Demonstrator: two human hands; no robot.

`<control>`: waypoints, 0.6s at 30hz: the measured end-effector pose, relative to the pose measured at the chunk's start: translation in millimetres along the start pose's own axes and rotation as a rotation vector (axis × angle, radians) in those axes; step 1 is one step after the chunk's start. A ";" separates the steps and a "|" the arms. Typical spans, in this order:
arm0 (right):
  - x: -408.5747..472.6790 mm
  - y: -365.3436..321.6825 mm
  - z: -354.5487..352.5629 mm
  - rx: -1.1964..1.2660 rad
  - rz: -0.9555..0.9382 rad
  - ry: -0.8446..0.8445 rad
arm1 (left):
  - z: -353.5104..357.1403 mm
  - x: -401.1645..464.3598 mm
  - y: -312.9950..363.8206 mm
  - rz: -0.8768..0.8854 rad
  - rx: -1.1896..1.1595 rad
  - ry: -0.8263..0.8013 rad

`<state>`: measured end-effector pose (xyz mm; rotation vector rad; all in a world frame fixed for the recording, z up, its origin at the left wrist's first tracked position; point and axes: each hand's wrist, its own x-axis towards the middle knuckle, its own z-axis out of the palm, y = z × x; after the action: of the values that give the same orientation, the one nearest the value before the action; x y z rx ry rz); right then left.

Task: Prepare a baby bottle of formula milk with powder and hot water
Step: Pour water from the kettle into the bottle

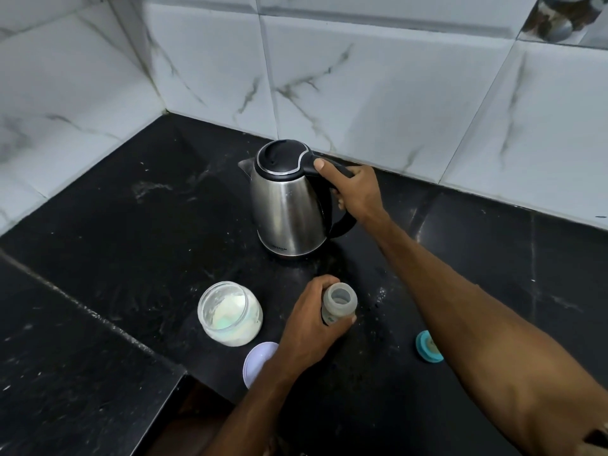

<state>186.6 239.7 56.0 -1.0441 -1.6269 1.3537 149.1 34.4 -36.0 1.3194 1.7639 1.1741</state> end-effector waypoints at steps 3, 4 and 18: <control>-0.6 1.2 -1.3 0.019 -0.018 0.028 | 0.2 -1.3 -0.8 -0.005 -0.021 0.008; -0.9 1.7 -2.8 0.025 -0.024 0.035 | -0.6 -2.2 -0.5 -0.005 -0.024 0.012; -23.4 -11.6 -83.5 -0.003 -0.057 0.105 | -20.1 -18.6 0.9 0.039 -0.098 0.221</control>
<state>270.8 247.3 78.5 -1.0455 -1.5700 1.2382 137.4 11.0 -27.6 1.2094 1.8138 1.4569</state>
